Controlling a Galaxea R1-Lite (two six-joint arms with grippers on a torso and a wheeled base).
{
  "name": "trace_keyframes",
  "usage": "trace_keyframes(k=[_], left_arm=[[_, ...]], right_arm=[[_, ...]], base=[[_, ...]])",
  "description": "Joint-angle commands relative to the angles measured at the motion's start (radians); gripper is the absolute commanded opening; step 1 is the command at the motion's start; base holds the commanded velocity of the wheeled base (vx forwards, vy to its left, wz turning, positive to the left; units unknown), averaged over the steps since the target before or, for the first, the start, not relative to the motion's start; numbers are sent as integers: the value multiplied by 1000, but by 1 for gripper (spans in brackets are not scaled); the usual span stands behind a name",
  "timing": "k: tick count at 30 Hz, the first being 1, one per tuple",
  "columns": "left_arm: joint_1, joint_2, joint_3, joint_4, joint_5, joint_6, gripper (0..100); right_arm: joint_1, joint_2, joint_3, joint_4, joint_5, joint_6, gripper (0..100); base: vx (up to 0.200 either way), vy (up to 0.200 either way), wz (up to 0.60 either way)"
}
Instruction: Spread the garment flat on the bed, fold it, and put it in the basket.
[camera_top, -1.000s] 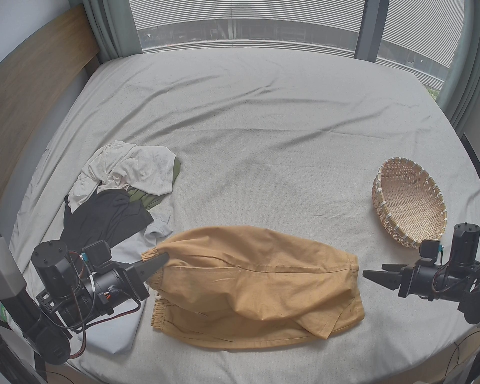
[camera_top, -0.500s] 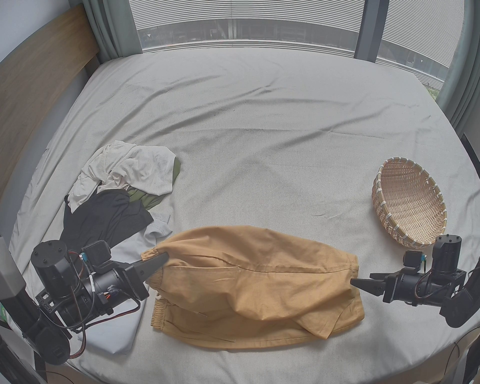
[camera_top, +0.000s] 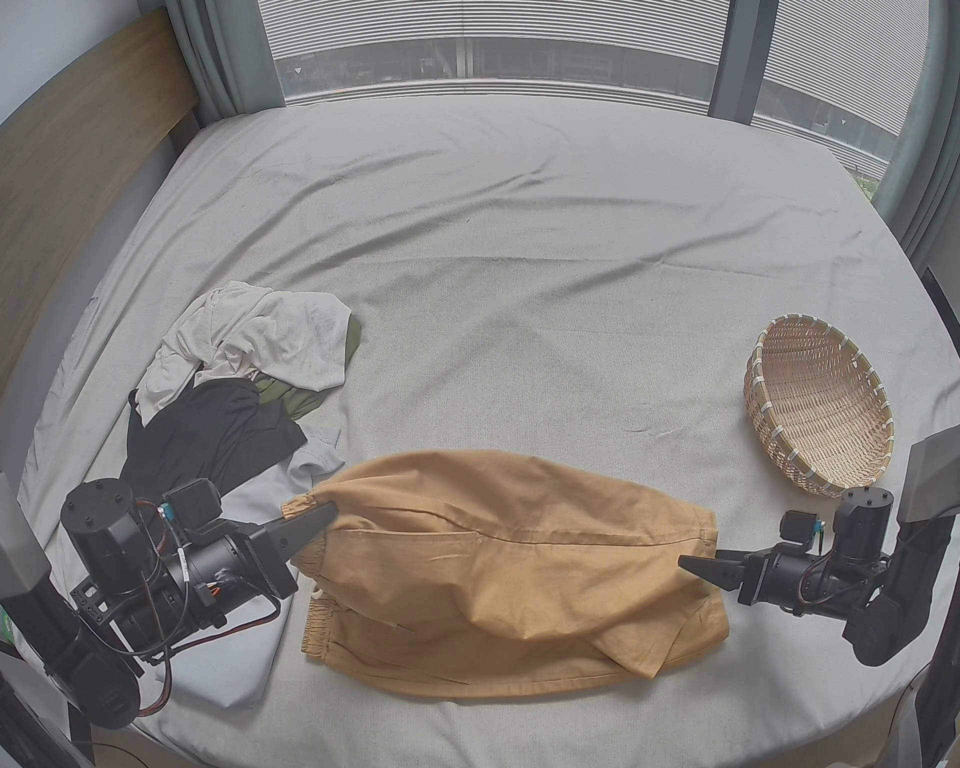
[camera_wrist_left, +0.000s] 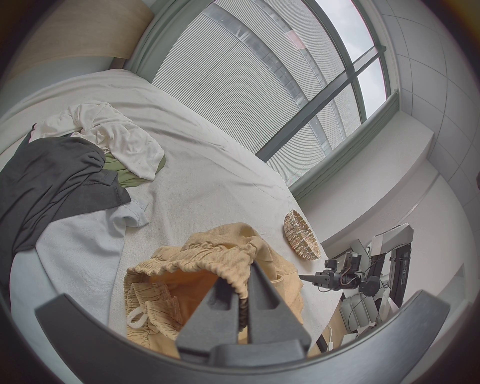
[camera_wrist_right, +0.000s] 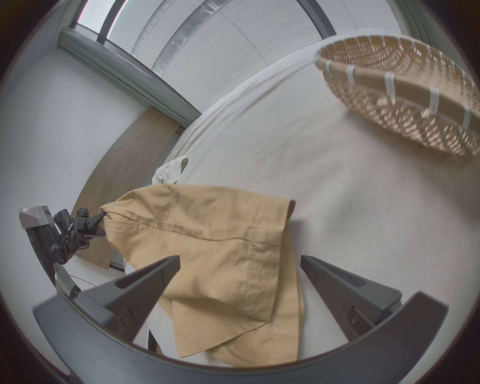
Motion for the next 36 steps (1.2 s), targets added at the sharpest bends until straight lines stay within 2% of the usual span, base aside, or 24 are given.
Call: trace_keyframes(k=[1, 24, 29, 36], left_arm=[[1, 0, -3, -2, 0, -1, 0], [-2, 17, -3, -2, 0, -1, 0], [-2, 19, -3, -2, 0, -1, 0], [-2, 19, -2, -2, 0, -1, 0]], right_arm=[[22, 28, -5, -2, 7, 3, 100], [37, -114, -27, 0, 11, 13, 100], [37, -151, -10, 0, 47, 19, 100], [45, -193, -7, 0, 47, 29, 100]], base=[[0, 0, 0], [0, 0, 0], [0, 0, 0], [0, 0, 0]])
